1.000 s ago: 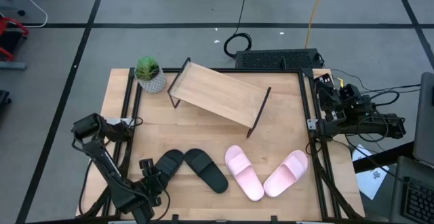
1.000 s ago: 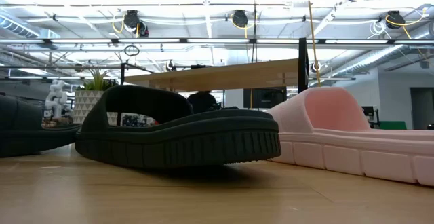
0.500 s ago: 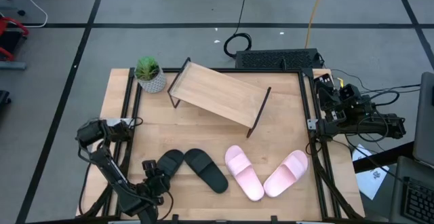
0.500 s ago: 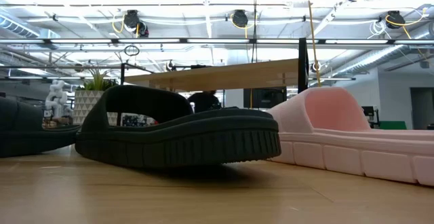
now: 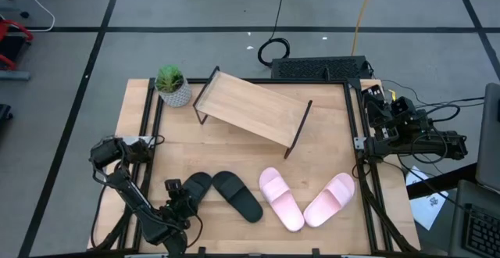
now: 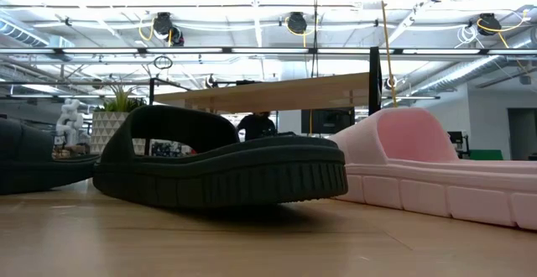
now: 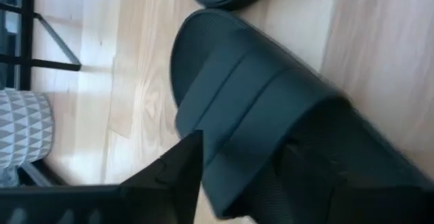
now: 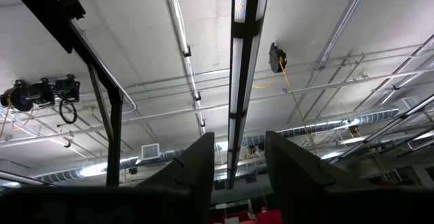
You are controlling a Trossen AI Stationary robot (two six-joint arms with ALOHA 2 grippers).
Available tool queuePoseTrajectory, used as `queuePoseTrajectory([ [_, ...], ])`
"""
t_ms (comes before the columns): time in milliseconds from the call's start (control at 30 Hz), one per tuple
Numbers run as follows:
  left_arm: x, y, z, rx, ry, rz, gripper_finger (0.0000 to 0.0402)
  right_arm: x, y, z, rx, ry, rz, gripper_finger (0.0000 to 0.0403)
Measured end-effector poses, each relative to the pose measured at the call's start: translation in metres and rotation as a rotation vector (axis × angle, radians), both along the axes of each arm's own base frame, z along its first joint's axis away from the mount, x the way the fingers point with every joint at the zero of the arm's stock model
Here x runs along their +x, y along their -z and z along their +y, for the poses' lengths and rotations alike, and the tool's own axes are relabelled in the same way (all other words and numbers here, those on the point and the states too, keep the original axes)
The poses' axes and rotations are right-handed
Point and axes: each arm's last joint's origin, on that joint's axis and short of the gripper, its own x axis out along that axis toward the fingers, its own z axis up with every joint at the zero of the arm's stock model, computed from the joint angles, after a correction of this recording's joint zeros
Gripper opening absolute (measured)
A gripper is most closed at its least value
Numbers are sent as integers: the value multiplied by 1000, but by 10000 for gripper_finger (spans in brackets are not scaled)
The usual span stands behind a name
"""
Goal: Pick and place slides into the shelf
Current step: Put the left black slipper on the shelf
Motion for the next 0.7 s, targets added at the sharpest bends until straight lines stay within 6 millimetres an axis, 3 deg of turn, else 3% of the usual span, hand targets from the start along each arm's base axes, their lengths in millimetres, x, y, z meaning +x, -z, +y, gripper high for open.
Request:
queuePoseTrajectory([
  [367, 3, 1, -2, -29, -2, -20, 15, 0, 0, -2, 46, 69, 4, 121],
  [567, 7, 0, 2, -70, -28, 44, 4, 0, 1, -2, 44, 68, 8, 121],
  [700, 7, -16, 8, -85, -66, 50, 3, 0, 1, -2, 43, 66, 8, 121],
])
